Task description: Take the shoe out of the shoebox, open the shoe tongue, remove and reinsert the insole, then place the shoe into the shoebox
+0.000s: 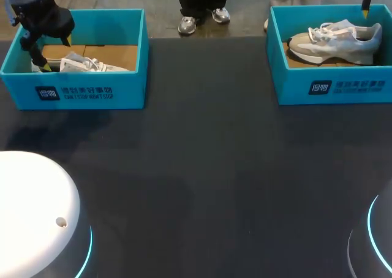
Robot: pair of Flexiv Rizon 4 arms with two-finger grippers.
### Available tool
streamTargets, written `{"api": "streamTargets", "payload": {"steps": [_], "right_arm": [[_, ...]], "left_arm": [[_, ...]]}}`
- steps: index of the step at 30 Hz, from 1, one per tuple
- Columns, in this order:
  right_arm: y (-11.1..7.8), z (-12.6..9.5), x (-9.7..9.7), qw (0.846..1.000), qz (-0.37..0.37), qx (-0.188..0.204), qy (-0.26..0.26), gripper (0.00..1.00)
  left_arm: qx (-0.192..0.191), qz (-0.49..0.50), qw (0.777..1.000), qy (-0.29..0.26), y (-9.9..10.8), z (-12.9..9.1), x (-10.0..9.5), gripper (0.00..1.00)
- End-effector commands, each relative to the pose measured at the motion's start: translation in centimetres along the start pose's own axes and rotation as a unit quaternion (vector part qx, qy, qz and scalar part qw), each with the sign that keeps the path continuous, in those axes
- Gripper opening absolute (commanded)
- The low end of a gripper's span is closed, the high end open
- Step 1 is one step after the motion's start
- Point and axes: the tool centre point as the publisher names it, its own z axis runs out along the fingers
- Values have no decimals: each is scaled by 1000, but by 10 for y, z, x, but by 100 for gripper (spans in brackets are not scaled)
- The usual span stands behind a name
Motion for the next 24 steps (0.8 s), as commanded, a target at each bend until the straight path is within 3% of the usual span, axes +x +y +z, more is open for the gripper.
{"api": "streamTargets", "payload": {"steps": [1, 2, 5, 9, 24], "right_arm": [[6, 13, 2, 1000, -3, 4, -1, 78], [6, 14, 2, 1000, -2, 5, 1, 66], [5, 18, 1, 1000, 0, 7, 0, 66], [5, 24, 0, 1000, 4, 10, -2, 50], [13, 46, -5, 1000, 3, 21, -15, 48]], "left_arm": [[-1, 0, 1000, -1, 0, 0, 2, 100], [-1, 0, 1000, -1, 0, 0, 2, 100], [-1, 0, 1000, -1, 0, 0, 2, 100], [-1, 0, 1000, -1, 0, 0, 2, 100], [-1, 0, 1000, -1, 0, 0, 2, 100]]}}
